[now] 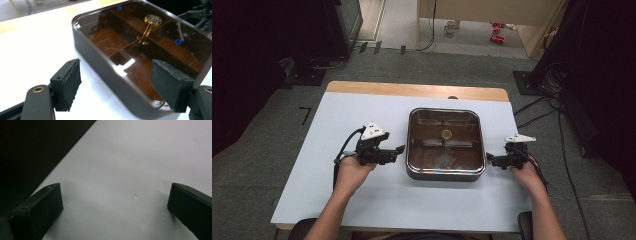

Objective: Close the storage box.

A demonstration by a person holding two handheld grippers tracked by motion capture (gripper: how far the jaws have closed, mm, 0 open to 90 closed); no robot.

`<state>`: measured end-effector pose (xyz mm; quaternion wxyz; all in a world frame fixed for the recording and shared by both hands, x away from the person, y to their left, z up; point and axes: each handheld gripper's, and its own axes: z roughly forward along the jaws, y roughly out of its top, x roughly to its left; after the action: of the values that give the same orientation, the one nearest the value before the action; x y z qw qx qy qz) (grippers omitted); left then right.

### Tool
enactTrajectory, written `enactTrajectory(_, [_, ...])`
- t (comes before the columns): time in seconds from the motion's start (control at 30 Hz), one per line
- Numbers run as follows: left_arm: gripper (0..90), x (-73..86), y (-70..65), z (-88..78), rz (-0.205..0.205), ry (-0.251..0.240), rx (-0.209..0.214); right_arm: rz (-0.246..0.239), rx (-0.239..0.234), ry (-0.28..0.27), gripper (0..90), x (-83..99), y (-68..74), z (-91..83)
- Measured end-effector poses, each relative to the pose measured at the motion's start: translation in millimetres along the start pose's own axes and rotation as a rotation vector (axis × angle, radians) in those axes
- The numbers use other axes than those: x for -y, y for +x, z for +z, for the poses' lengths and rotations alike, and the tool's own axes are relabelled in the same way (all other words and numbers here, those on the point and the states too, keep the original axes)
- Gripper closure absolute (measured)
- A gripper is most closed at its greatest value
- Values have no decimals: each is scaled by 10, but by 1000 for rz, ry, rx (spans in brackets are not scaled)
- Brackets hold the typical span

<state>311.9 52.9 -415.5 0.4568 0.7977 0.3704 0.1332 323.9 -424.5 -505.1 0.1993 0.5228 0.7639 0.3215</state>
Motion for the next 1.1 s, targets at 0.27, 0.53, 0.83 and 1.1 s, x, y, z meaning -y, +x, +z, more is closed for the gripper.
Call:
enactTrajectory(0.27, [250,250,126,-121,-27,0,-42,0,0,1,0,-1,0,0])
enactTrajectory(0.53, [241,550,234,-169,-35,17,-94,-1,0,1,0,0,0,-1])
enactTrajectory(0.83, [246,759,365,-44,-29,99,-151,0,-1,1,0,-1,0,-1])
enactTrajectory(1.1, [169,872,295,130,31,162,-167,-1,0,1,0,0,0,-1])
